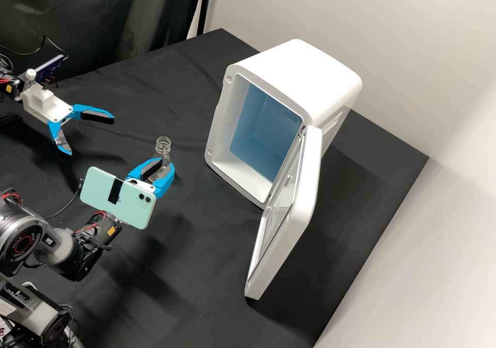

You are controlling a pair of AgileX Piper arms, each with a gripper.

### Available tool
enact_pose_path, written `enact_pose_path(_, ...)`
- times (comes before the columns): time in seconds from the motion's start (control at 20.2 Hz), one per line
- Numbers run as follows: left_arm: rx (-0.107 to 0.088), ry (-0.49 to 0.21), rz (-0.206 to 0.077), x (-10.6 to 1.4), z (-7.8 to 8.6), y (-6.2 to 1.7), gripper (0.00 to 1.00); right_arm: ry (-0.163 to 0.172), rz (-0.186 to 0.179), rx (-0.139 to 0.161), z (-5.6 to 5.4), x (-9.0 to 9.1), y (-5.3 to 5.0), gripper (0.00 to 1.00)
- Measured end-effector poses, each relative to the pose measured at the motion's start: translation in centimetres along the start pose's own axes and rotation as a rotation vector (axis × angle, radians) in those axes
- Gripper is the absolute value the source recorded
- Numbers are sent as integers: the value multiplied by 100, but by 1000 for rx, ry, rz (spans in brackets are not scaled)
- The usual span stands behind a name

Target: Place the flask in the incubator

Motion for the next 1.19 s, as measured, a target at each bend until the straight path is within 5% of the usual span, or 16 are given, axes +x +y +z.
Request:
enact_pose_path(0.35, 0, 0, 0, 0, 0, 0, 100, 19, 39, 3, -33, -27, 71, 0)
enact_pose_path(0.69, 0, 0, 0, 0, 0, 0, 100, 35, 242, 59, 14, -203, 469, 0)
enact_pose_path(0.79, 0, 0, 0, 0, 0, 0, 100, 39, 263, 58, 21, -231, 512, 0)
enact_pose_path(1.19, 1, 0, 1, -1, 1, 3, 100, 69, 229, 60, -27, -204, 456, 0)
